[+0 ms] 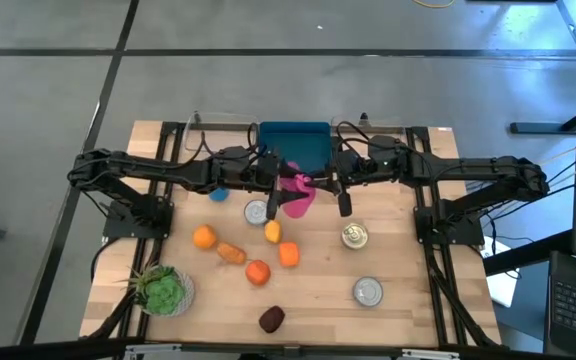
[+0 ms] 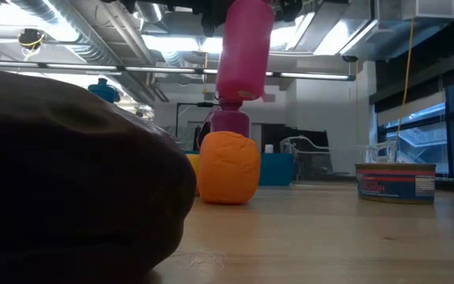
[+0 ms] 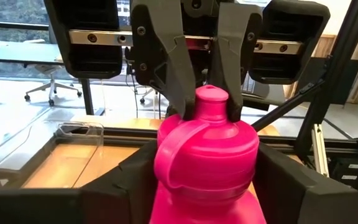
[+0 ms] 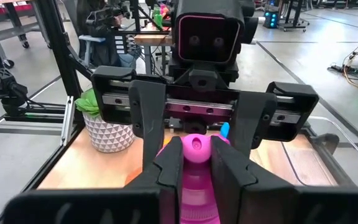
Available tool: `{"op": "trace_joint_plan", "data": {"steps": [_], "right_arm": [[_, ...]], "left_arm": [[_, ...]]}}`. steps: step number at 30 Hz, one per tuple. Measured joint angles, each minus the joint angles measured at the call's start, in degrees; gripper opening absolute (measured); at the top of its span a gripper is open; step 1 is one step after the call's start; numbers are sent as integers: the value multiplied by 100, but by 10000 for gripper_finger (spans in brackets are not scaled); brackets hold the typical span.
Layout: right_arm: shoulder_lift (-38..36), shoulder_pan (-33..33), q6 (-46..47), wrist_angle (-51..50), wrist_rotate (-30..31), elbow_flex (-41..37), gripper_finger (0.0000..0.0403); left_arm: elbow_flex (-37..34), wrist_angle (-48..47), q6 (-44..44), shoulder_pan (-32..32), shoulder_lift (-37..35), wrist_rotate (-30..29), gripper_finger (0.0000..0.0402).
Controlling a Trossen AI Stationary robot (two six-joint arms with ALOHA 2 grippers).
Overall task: Pick & Place Food Item
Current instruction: Put the pink bottle into the left transparent bin
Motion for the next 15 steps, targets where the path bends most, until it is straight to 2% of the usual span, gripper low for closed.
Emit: {"op": "trace_joint_plan", "data": {"steps": [4, 8, 15], "right_arm": [[-2, 2, 0, -2, -18, 0, 62], [-2, 2, 0, 2, -16, 0, 75], [-2, 2, -120, 24, -7, 0, 73]], "left_arm": [[0, 0, 56, 2, 0, -3, 167], [0, 7, 99, 2, 0, -13, 166], [0, 11, 121, 4, 0, -26, 167]]}}
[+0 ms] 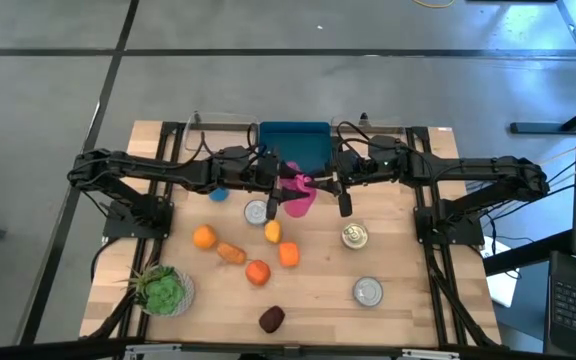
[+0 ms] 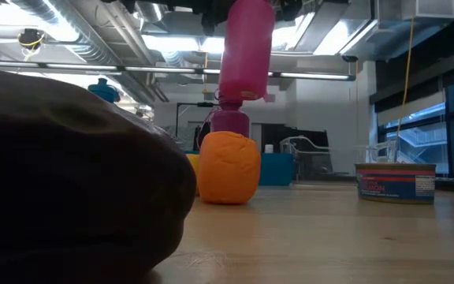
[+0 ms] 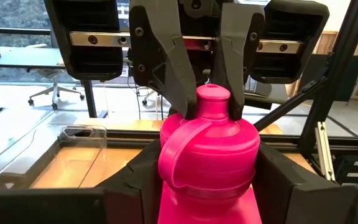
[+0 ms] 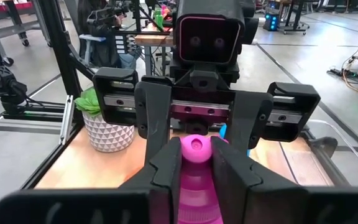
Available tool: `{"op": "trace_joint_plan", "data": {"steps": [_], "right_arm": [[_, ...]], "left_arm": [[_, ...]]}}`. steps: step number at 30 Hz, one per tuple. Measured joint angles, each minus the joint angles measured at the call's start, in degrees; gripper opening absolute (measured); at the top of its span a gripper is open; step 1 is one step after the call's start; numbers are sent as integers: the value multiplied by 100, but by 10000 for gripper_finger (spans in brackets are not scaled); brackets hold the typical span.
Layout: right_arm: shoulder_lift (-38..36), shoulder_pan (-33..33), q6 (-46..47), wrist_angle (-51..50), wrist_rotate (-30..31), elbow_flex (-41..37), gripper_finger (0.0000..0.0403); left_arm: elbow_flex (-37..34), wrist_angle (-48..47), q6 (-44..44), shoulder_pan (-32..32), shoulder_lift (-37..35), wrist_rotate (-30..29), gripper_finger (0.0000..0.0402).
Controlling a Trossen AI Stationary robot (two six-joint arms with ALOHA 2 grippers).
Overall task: Pick & Place Food Item
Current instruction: Put the pink bottle into the left transparent bin
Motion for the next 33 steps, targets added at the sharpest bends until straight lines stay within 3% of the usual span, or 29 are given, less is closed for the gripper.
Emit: {"op": "trace_joint_plan", "data": {"steps": [21, 28, 33], "right_arm": [[-23, 2, -9, 238, -13, 0, 205], [-300, 2, -142, 229, -5, 0, 226], [-769, 2, -396, -42, 724, 2, 221]], "left_arm": [[-2, -49, -14, 7, 0, -20, 167], [-2, -48, 192, 7, 0, -113, 166], [-7, -180, 297, 4, -122, -115, 166]]}}
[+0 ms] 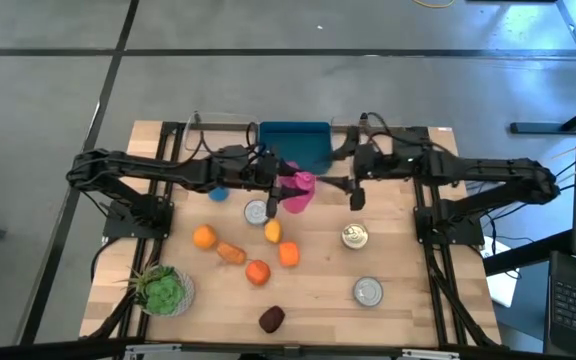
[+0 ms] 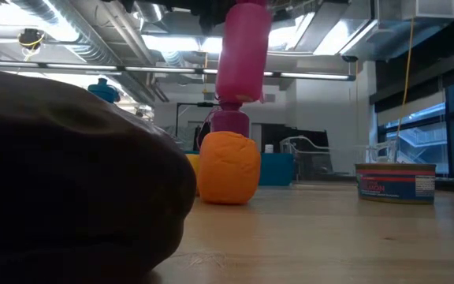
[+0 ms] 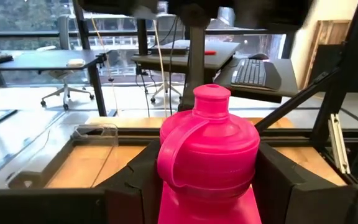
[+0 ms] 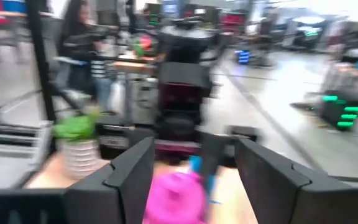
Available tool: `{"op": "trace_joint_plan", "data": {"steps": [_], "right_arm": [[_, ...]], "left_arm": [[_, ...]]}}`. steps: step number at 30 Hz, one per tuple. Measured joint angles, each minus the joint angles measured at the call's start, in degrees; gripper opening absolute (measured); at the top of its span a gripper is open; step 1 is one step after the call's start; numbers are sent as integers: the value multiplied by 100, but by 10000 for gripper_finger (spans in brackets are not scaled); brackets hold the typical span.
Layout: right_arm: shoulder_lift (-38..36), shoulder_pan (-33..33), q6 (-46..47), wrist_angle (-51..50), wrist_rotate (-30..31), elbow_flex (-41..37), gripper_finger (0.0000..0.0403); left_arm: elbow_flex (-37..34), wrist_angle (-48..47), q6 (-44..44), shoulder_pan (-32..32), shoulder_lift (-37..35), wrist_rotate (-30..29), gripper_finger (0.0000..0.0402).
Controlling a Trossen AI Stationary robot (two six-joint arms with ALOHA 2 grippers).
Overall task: Pick & Place Food Item
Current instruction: Put the pink bottle into the left transparent bin
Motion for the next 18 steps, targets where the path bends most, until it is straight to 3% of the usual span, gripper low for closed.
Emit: {"op": "trace_joint_plan", "data": {"steps": [6, 11, 18], "right_arm": [[-531, 0, -89, -542, 586, 0, 211], [-703, 0, 7, -1045, 685, 0, 208], [-680, 0, 218, -1436, 768, -2, 208]], "left_arm": [[-2, -507, 239, 20, -520, -399, 166], [-2, -908, 427, 22, -1105, -729, 166], [-2, -1658, 609, 178, -1838, -1644, 167]]}}
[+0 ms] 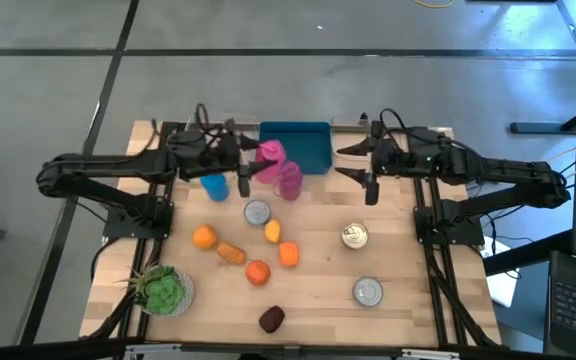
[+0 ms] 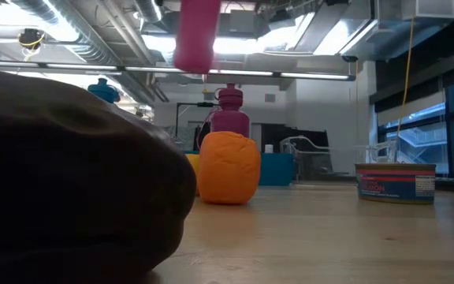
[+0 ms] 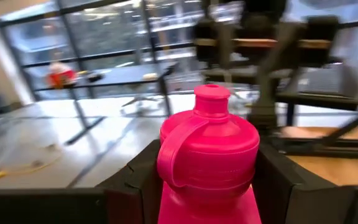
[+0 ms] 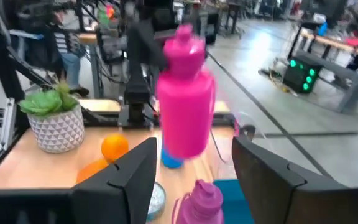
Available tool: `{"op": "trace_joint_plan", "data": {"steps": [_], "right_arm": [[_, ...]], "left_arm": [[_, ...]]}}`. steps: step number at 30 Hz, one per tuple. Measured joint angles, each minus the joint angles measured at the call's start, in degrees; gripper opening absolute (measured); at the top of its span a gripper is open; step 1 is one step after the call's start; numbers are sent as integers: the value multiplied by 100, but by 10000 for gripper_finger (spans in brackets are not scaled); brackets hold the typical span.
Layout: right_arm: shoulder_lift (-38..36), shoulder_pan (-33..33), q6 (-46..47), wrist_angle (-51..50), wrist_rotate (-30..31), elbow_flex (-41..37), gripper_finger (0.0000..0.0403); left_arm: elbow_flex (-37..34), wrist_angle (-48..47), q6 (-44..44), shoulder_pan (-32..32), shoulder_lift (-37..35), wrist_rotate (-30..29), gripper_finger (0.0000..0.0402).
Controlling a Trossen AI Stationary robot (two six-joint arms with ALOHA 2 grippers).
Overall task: Pick & Place Food Item
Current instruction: Put the pink bottle into the left transparent bin
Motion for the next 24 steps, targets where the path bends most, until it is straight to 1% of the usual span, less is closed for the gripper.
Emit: {"op": "trace_joint_plan", "data": {"steps": [2, 4, 8, 10, 13, 15, 18, 24], "right_arm": [[1, 0, 3, -147, 151, -3, 208], [-2, 0, 8, -135, 265, -72, 208], [-185, 0, 72, 15, 420, -472, 208], [-346, 0, 188, 147, 427, -738, 207], [-659, 0, 350, 476, 460, -1217, 207], [-913, -2, 488, 686, 472, -1559, 207], [-1257, 0, 668, 1041, 472, -2037, 207], [-1676, 0, 948, 1629, 470, -2783, 207]], "left_arm": [[0, -180, -5, 152, -146, -126, 166], [0, -271, -17, 361, -242, -132, 166], [-79, -363, -130, 861, -350, -100, 166], [-193, -393, -220, 1164, -391, 47, 165], [-367, -383, -419, 1619, -450, 517, 165], [-493, -223, -515, 1887, -454, 692, 165], [-767, 118, -537, 2265, -447, 768, 165], [-1299, 1128, -791, 2961, -439, 998, 164]]}}
